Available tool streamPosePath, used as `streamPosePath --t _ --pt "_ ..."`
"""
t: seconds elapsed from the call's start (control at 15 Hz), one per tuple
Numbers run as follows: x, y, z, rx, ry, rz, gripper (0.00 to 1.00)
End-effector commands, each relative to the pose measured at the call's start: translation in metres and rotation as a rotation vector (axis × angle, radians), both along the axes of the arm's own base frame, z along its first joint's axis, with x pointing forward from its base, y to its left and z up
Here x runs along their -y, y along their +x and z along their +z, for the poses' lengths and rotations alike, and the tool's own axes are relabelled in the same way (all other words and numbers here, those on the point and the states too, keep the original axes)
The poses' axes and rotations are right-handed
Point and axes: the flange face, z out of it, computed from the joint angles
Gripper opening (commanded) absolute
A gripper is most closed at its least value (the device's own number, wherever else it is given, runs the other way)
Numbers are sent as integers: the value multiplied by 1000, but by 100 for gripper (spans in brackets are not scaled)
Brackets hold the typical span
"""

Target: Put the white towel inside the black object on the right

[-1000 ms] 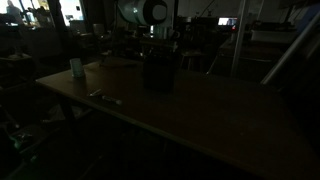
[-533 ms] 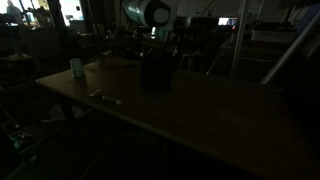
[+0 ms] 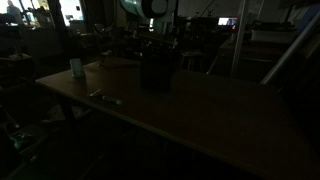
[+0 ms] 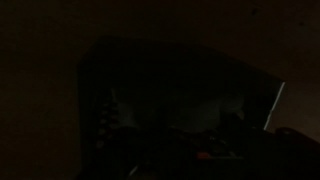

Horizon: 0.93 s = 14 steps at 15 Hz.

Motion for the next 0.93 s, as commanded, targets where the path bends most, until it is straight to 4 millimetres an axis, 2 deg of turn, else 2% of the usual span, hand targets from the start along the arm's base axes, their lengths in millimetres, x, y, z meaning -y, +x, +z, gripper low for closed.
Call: streamPosePath --t 0.0,0.07,0.2,0.47,0.6,0.67,0.87 --pt "-8 -19 30 33 -52 27 76" --pt "-10 -22 34 36 -60 34 53" --pt "-13 -27 38 41 -74 45 50" --pt "-18 -35 37 35 -90 60 17" --pt "-19 -37 36 34 -94 64 4" --pt "-19 -37 36 32 -96 65 0" --pt "-22 -36 36 34 -100 71 1"
